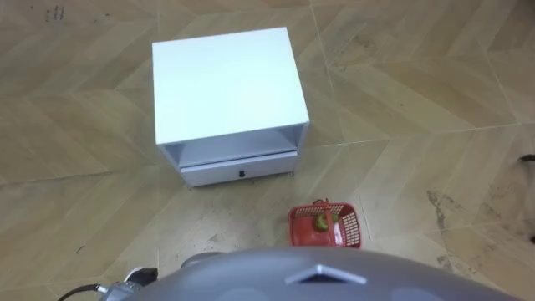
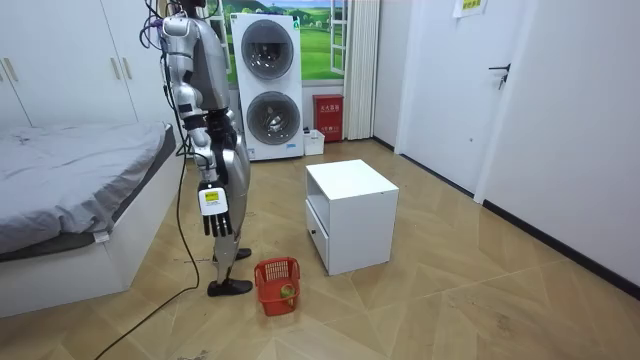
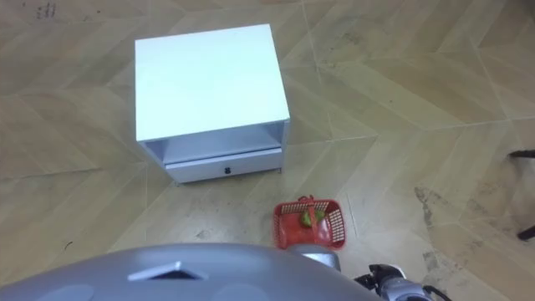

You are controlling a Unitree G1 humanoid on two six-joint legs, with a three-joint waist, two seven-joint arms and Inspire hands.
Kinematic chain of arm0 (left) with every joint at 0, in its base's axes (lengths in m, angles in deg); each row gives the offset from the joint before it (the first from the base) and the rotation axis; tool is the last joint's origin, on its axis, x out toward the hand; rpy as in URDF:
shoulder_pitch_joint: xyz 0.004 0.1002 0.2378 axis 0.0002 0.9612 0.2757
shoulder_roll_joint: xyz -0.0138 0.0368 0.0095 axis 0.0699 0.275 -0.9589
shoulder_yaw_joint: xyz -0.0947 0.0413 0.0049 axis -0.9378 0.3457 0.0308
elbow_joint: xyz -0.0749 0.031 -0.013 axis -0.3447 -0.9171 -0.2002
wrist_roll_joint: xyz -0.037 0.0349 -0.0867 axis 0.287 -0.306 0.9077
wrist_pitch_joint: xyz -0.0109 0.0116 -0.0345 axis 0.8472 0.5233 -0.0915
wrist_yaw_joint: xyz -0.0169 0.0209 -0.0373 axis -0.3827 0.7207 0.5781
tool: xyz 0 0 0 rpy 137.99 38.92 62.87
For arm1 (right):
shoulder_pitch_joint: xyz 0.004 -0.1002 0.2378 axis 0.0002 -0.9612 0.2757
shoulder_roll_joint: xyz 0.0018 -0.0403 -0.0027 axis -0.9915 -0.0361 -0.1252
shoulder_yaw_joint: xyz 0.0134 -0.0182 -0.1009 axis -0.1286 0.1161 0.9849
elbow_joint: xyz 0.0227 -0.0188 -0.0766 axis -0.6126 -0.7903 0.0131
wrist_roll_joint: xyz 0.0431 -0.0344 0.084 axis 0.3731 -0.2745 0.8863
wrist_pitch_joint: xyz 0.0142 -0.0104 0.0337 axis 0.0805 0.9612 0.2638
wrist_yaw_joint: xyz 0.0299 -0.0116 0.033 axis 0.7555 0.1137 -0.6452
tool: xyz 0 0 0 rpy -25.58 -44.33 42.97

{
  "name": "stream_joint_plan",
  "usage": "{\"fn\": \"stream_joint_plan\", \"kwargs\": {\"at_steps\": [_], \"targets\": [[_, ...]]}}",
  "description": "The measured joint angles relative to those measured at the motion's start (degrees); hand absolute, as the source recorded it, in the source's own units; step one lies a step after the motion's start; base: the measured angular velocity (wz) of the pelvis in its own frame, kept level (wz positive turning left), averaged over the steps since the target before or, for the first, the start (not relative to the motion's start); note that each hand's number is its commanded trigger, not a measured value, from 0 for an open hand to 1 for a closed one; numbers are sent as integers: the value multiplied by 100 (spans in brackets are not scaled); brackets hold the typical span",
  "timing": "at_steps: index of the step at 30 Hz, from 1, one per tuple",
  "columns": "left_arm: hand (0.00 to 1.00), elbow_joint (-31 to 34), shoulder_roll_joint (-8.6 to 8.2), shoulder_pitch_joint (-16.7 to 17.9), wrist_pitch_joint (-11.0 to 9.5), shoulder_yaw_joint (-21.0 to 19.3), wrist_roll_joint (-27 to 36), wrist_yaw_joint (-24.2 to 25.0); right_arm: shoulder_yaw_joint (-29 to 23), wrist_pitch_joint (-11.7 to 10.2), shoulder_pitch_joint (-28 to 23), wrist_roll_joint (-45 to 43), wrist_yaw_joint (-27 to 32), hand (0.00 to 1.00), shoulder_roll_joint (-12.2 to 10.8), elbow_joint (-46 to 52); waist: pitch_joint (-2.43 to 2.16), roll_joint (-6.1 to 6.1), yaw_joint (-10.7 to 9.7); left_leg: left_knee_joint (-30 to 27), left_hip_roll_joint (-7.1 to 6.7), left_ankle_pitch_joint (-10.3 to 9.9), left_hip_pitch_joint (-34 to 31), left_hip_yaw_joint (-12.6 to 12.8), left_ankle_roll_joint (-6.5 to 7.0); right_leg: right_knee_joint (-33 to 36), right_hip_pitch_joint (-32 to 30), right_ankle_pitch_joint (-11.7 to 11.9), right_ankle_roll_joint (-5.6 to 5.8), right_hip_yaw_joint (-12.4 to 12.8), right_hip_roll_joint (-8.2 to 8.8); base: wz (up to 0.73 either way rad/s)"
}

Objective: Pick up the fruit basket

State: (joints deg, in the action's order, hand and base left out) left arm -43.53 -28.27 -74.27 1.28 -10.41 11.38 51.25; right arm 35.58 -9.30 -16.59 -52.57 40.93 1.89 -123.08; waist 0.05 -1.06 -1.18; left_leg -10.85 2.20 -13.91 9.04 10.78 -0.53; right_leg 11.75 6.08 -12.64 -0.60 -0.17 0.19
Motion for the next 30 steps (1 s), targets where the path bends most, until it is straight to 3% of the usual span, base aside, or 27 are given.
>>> {"fn": "stream_joint_plan", "kwargs": {"at_steps": [10, 13, 15, 30], "targets": [[0, 42, -9, 11, -85, -3, -37, -229, 3, -106, -3, -23, 82, 0, -14, -8, -1, 24, -12, 5, -4, 0, 1, 1, 0, -16, -3, -1, 1, 23, -1, 0], [0, 66, -16, 27, -158, -175, -20, -357, -161, -190, 0, -27, 222, 0, -16, -30, 0, 14, -1, 6, -3, 0, 4, 2, 0, -11, -5, -1, 1, 18, -3, 0], [0, 101, -14, 16, -159, -327, -11, -370, -293, -201, 10, -22, 346, 0, -10, -29, 2, 3, -2, 7, -1, 0, 4, 7, 0, -11, -6, -1, 1, 15, -3, 0], [0, 83, -13, 156, -160, -308, -23, -461, -238, -240, 21, -14, 488, 0, -9, -55, -3, -72, 2, 6, -9, 0, 2, -14, 0, -15, 2, -1, 1, -5, 5, 0]]}}
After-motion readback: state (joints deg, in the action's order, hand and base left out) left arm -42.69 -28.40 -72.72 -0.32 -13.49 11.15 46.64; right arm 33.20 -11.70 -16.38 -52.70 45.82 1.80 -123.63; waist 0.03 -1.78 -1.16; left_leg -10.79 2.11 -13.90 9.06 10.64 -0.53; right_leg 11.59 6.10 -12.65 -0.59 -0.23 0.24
